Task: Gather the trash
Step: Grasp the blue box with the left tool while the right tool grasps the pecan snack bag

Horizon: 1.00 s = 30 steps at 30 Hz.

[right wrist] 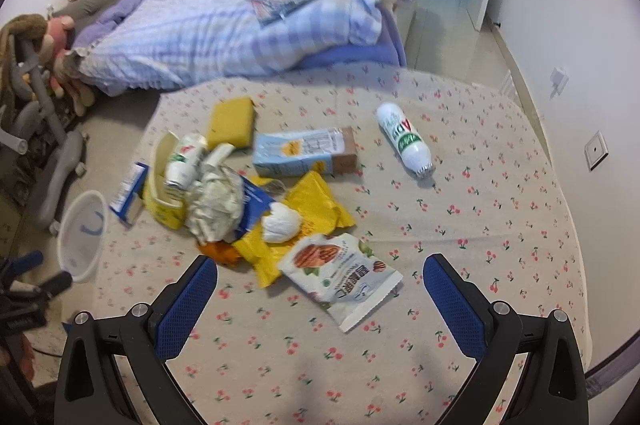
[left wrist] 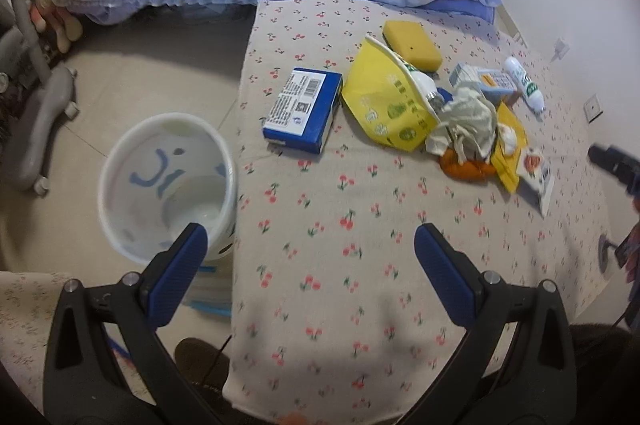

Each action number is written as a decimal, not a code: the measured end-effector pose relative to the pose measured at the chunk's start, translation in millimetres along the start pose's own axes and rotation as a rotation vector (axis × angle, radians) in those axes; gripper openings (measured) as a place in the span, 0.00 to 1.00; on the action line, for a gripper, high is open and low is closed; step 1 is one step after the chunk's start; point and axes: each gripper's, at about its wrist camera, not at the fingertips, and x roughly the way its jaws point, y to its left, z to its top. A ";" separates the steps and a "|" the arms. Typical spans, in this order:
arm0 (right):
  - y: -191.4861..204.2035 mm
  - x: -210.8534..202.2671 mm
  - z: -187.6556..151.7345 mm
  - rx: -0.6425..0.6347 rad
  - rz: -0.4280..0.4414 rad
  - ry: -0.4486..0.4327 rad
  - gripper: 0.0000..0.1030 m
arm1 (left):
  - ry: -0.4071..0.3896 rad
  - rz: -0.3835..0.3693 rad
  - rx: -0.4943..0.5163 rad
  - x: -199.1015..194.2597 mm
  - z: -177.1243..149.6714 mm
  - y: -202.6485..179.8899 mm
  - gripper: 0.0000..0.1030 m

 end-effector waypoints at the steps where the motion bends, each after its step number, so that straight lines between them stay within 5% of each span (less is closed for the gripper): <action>1: -2.1 13.9 0.8 -0.004 0.003 0.042 1.00 | 0.006 -0.001 0.002 8.2 5.4 1.4 1.00; 7: 2.1 75.0 -1.3 -0.168 0.038 0.247 1.00 | 0.000 -0.020 0.014 50.0 36.9 8.6 1.00; 19: -7.4 135.0 -24.5 -0.271 -0.009 0.331 1.00 | 0.011 -0.032 -0.004 109.0 60.6 15.1 0.99; 25: -5.9 149.3 -36.3 -0.295 -0.005 0.299 0.99 | 0.043 -0.083 -0.024 116.1 55.0 12.8 0.78; 28: -4.7 144.9 -40.6 -0.286 0.009 0.302 0.90 | 0.050 -0.090 0.005 112.3 52.6 5.1 0.60; 30: -4.9 140.0 -38.6 -0.282 0.029 0.308 0.80 | 0.054 -0.095 0.017 107.6 50.5 0.3 0.57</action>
